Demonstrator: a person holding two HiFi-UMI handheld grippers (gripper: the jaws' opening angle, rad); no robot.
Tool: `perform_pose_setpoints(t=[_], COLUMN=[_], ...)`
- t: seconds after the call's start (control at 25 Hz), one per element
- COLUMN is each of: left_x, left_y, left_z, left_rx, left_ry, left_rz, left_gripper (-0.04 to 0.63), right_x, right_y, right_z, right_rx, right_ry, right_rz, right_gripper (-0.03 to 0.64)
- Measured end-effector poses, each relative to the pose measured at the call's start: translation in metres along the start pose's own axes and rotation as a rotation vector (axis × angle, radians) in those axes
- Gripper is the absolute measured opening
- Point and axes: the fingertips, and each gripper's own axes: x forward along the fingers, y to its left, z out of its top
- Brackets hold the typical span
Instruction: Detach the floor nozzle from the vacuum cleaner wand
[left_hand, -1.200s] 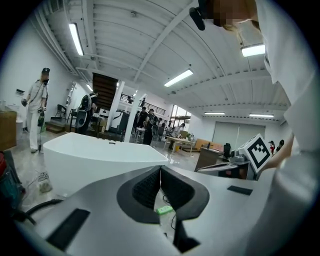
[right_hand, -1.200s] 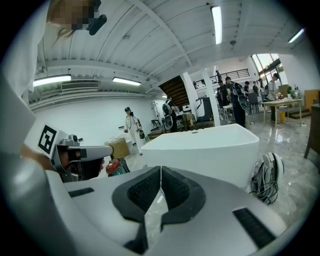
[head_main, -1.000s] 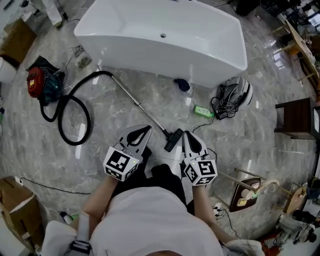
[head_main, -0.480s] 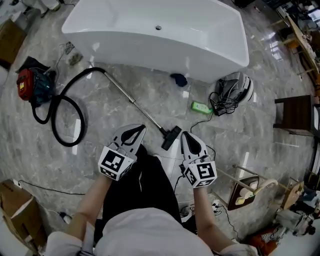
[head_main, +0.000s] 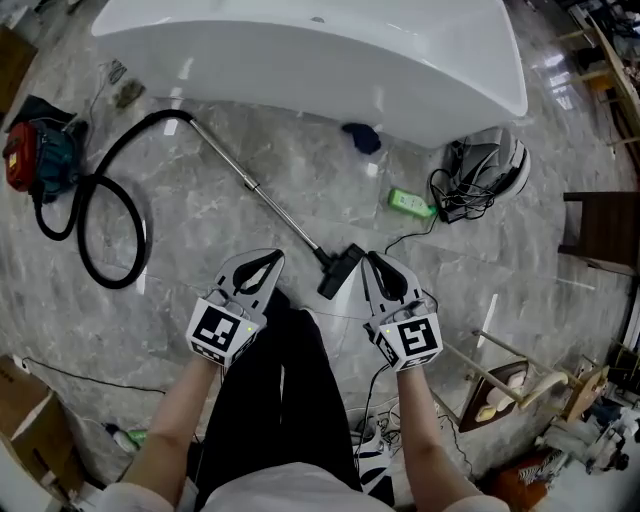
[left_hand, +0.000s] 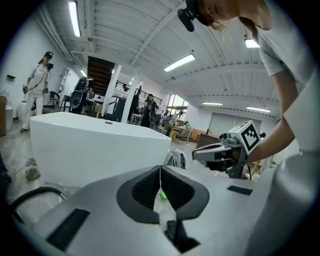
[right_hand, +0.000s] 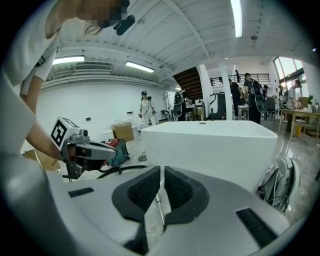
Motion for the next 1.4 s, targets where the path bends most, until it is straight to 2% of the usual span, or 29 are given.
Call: perform_pose_setpoints(t=[0.44, 0.8, 0.96, 1.12, 1.4], left_x=[0.077, 0.147, 0.177, 0.209, 0.248], left_y=[0.063, 0.092, 0.101, 0.116, 0.109], left_z=[-0.138, -0.257, -0.312, -0.364, -0.417], left_rx=[0.098, 0.105, 0.135, 0.164, 0.273], left_ry=[0.055, 0.095, 0.114, 0.124, 0.173], left_rz=[-0.01, -0.047, -0.09, -0.12, -0.232], left_gripper=[0.009, 0.009, 0.009, 0.011, 0.011], right_x=[0.078, 0.132, 0.154, 0.173, 0.187], right_y=[-0.034, -0.071, -0.086, -0.1, -0.109], right_z=[-0.146, -0.27, -0.329, -0.383, -0.442], right_rx=[-0.042, -0.02, -0.022, -0.071, -0.097], right_ry=[0.0, 0.013, 0.046, 0.082, 0.136], right_rz=[0.034, 0.042, 0.059, 0.082, 0.072], right_gripper=[0.017, 0.017, 0.017, 0.018, 0.018])
